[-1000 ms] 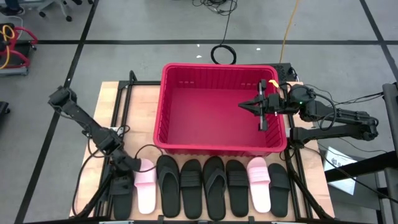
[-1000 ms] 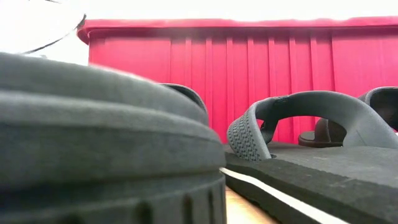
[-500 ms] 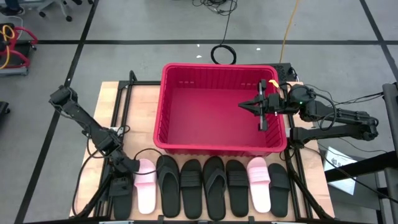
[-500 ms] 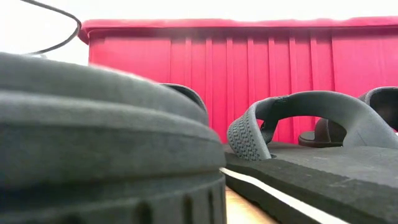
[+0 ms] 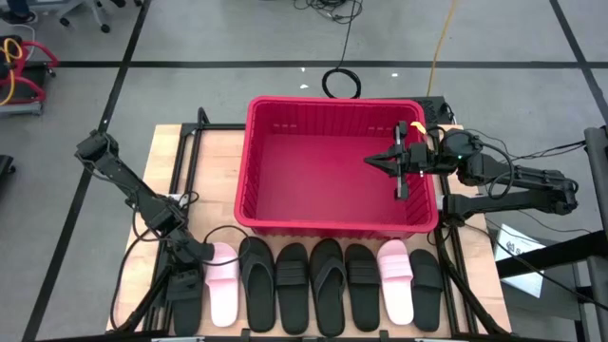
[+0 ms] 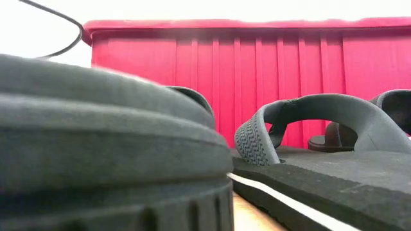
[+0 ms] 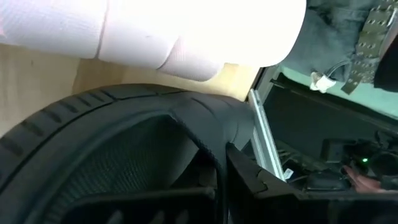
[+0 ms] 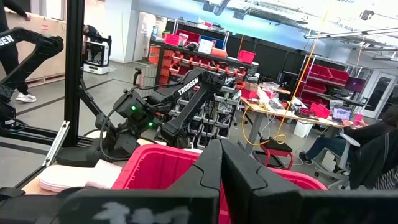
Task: Pick and place slides into bin
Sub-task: Put the black slide into the red bin
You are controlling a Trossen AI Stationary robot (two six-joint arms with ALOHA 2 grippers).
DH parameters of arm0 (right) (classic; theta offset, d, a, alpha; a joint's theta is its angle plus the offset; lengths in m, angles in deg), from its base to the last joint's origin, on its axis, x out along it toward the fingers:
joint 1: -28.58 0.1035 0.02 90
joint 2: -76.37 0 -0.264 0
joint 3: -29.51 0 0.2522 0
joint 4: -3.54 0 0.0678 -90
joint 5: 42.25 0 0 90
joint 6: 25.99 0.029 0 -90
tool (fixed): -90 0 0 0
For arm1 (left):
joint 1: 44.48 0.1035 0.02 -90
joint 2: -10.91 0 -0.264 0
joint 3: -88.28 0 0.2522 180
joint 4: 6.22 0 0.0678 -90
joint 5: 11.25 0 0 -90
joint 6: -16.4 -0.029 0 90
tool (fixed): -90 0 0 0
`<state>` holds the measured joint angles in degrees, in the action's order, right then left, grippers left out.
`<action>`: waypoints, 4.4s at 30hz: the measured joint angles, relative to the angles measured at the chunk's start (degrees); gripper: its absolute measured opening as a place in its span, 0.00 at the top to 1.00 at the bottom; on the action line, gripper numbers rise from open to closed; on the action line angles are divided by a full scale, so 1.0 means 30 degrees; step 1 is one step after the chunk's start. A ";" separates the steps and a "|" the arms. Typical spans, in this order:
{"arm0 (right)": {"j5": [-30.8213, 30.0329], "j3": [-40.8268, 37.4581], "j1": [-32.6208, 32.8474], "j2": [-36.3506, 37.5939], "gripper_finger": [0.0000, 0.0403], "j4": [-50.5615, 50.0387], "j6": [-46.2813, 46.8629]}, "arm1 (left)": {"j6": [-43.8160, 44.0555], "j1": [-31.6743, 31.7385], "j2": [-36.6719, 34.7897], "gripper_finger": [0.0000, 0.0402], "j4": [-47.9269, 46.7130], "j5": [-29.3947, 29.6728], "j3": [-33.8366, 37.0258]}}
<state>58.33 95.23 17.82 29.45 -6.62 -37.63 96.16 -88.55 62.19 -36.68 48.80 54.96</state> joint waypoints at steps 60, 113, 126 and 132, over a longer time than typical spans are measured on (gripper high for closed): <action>0.0000 0.0000 -0.0015 0.0007 1.00 -0.0015 -0.0503 | -1.2797 0.3947 -0.0109 1.00 -0.8771 1.3325 -1.7463; 0.0000 0.0000 -0.0015 0.0000 1.00 -0.0584 -0.0503 | -3.2924 2.0670 1.6651 0.98 -2.2428 0.6397 -3.2129; 0.0000 0.0000 -0.0008 0.0000 1.00 -0.1027 -0.0503 | -3.3002 2.1314 1.8950 0.99 -2.3393 0.4950 -3.2129; 0.0000 0.0000 -0.0015 0.0000 1.00 -0.1070 -0.0832 | -3.2427 2.1486 2.0250 0.99 -2.3502 0.5395 -3.2129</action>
<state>58.33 95.23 17.77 29.45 -9.83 -40.13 -1.12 -24.09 122.94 -107.18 64.98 -41.42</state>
